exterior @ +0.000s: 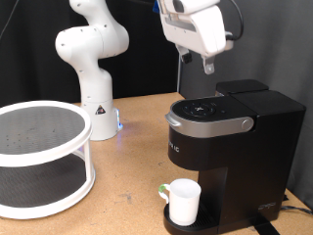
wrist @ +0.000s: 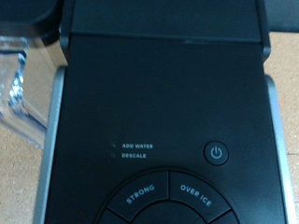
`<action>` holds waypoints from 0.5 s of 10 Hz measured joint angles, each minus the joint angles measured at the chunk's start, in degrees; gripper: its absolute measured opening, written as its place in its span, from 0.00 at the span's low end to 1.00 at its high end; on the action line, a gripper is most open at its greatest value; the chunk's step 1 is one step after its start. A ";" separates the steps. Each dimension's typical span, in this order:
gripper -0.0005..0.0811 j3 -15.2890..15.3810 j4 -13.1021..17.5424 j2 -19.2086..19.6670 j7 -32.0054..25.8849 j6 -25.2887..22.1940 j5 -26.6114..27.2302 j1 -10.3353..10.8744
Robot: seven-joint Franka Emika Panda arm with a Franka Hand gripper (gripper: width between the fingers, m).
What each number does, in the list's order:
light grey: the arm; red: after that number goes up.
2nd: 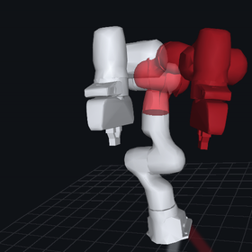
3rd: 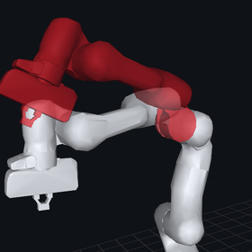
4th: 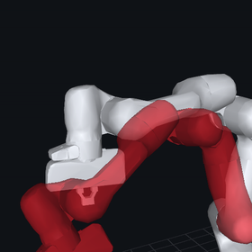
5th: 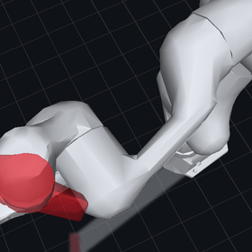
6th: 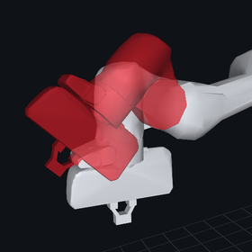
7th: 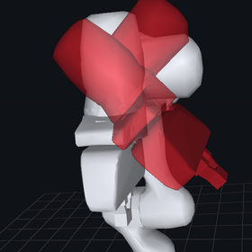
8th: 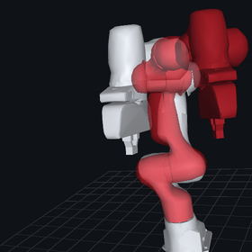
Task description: Make a cup of coffee with the keurig machine
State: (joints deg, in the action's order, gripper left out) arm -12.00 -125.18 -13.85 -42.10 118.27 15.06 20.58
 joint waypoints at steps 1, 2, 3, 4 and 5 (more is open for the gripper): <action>0.99 0.16 -0.12 0.83 0.00 0.88 -0.54 0.00; 0.99 0.31 -0.50 1.51 0.00 2.29 -1.39 0.00; 0.85 0.48 -1.05 2.11 0.00 3.49 -2.17 0.00; 0.85 0.61 -1.83 2.49 -0.01 4.28 -2.54 0.00; 0.65 0.63 -2.51 2.85 -0.07 4.68 -2.69 0.00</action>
State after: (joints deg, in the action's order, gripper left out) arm -11.37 -127.68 -11.00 -42.16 122.95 12.37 20.58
